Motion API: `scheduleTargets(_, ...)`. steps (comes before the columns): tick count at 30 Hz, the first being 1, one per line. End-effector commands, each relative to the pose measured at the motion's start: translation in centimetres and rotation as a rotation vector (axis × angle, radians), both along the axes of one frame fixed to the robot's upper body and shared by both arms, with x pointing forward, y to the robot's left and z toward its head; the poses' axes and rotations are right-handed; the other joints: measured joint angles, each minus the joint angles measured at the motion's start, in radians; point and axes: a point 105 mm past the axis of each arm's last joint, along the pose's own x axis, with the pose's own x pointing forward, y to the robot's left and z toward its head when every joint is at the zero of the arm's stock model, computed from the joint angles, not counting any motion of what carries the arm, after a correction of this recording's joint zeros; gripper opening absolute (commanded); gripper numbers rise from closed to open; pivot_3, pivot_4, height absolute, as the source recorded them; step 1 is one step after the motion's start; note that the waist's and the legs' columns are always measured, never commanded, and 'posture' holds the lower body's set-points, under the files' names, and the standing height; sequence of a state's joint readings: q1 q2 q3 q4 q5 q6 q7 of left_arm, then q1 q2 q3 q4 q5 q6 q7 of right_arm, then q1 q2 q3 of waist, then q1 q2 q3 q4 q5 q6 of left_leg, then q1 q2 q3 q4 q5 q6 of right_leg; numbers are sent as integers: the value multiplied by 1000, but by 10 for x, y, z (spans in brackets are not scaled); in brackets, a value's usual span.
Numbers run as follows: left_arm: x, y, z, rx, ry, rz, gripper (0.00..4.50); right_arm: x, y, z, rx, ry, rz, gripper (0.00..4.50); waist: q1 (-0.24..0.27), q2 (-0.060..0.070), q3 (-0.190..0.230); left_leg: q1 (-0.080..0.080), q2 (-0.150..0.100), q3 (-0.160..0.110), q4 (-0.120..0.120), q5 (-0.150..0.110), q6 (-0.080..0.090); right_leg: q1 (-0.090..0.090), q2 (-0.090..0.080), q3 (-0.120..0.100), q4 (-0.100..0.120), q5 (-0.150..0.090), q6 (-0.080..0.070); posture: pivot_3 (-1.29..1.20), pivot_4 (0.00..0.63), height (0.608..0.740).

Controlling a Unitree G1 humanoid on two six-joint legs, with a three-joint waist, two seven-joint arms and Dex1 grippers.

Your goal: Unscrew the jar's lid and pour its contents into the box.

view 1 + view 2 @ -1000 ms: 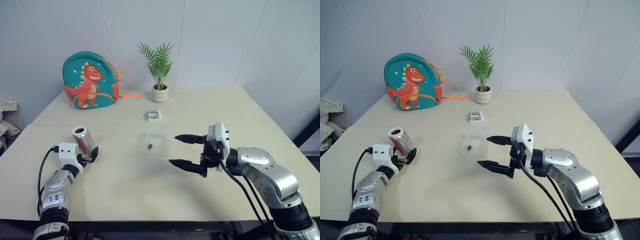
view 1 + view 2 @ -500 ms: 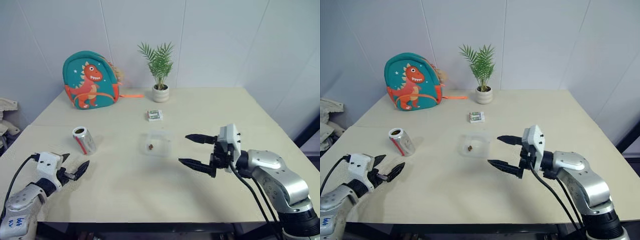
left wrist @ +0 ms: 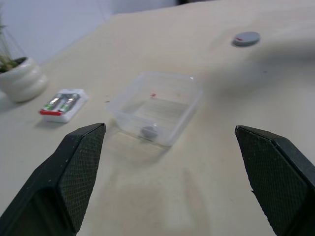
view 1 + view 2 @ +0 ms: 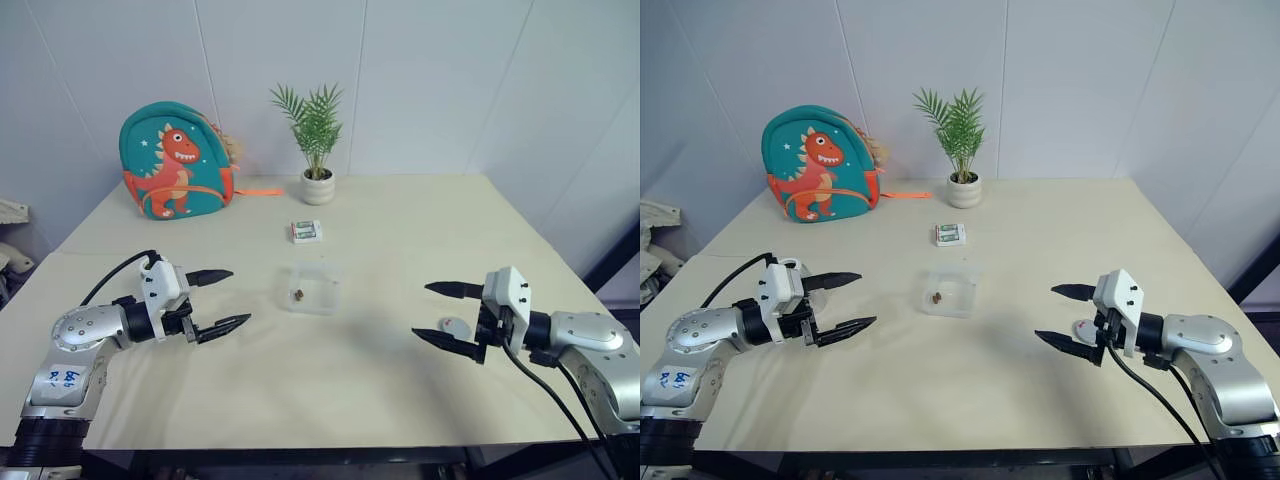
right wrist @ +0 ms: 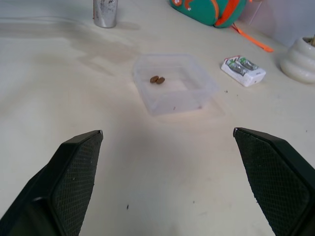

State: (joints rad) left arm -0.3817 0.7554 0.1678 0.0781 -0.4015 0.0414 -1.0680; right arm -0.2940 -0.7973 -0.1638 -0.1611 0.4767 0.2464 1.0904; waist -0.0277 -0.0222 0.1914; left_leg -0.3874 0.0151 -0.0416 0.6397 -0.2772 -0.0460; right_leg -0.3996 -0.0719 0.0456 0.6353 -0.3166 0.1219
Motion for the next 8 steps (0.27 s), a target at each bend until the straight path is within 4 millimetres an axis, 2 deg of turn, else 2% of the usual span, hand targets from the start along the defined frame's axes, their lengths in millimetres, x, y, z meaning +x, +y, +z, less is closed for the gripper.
scheduleTargets(1, -1, 1, 4, 31, -28, -24, 4487, -10, -2, 17, -13, -58, 18, 4500, -2, 0, 0, 0, 0, 0, 0, 0, 0, 0, 0, 0, 0, 0, 0, 0, 150, 740)
scheduleTargets(5, -3, 3, -2, 29, -23, -2, 4487, -14, -5, 16, -16, -49, 7, 4500, 2, 0, 0, 0, 0, 0, 0, 0, 0, 0, 0, 0, 0, 0, 0, 0, 150, 740)
scheduleTargets(8, -5, 4, -2, 24, -26, 13, 4487, -8, -4, 18, -20, -59, -3, 4500, 0, 0, 0, 0, 0, 0, 0, 0, 0, 0, 0, 1, 0, 0, 1, 0, 150, 740)
